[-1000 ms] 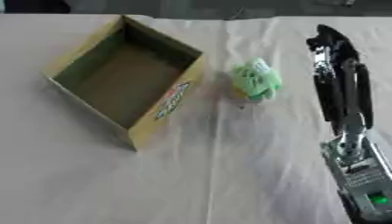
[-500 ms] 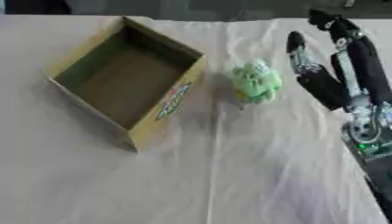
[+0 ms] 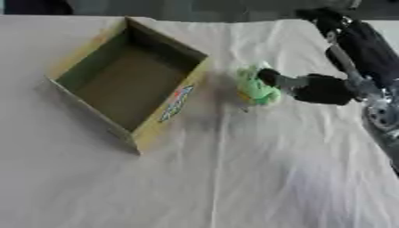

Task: Pick up objects on the table and place them in the box.

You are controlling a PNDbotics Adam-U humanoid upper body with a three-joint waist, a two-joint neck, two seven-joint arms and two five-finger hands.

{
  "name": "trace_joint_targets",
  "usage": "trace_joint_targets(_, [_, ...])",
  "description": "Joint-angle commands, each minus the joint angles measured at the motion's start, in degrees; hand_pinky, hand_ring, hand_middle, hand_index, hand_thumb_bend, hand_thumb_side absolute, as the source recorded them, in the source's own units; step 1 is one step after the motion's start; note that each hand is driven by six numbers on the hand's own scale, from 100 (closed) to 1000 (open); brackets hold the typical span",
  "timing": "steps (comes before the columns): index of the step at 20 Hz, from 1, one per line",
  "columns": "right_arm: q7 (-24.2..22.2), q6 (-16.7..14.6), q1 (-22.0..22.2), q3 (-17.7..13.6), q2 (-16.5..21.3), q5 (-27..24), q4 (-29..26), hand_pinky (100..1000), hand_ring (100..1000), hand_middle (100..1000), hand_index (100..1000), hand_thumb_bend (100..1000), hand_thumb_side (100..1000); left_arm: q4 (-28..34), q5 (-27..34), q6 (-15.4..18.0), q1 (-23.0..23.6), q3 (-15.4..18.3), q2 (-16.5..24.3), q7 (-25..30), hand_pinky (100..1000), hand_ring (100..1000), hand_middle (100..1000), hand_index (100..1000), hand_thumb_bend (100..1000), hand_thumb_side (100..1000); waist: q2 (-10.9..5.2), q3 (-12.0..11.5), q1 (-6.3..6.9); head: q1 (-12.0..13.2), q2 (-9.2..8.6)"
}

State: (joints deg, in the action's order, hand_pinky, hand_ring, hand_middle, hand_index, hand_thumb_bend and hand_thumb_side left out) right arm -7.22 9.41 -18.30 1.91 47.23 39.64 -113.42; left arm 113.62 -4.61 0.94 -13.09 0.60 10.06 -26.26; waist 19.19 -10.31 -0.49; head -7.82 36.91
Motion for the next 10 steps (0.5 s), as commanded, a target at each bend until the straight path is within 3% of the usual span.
trace_joint_targets(1, [-3.8,-1.0,-1.4,0.1,3.7,-1.4,-1.2,920,907,868,988,719,875,1.0,0.0,0.0,-0.1,-0.1,1.2,0.3,307,565,678,784,100,712,-1.25,0.0,-0.03,-0.2,-0.22])
trace_joint_targets(10, [-15.1,0.4,-5.2,3.4,7.2,-4.5,-1.2,922,932,864,1000,688,805,1.0,0.1,-0.1,0.0,-0.4,1.2,0.6,307,565,678,784,100,713,-1.31,-0.5,-0.18,-0.6,-0.22])
